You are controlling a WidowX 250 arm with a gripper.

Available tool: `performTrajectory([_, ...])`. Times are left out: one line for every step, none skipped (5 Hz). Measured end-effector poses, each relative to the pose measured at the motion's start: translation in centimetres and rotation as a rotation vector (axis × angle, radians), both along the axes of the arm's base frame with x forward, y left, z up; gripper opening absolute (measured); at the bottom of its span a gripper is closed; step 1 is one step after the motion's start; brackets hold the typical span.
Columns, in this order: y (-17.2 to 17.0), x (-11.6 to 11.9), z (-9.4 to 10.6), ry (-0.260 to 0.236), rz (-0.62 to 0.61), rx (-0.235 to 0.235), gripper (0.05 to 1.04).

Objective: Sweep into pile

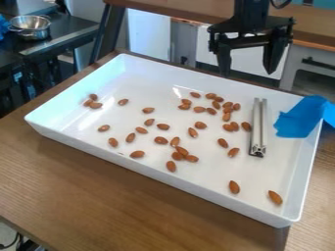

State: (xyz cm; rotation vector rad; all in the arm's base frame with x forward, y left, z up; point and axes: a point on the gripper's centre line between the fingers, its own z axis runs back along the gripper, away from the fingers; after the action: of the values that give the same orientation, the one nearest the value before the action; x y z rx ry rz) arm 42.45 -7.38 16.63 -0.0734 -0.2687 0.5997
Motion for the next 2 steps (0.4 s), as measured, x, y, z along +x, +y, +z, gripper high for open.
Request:
performTrajectory([0.00, 0.01, -1.86, 0.044, 0.001, 0.008, 0.999])
performTrajectory([0.24, 0.66, -2.52, -0.001, -0.001, 0.032, 0.999])
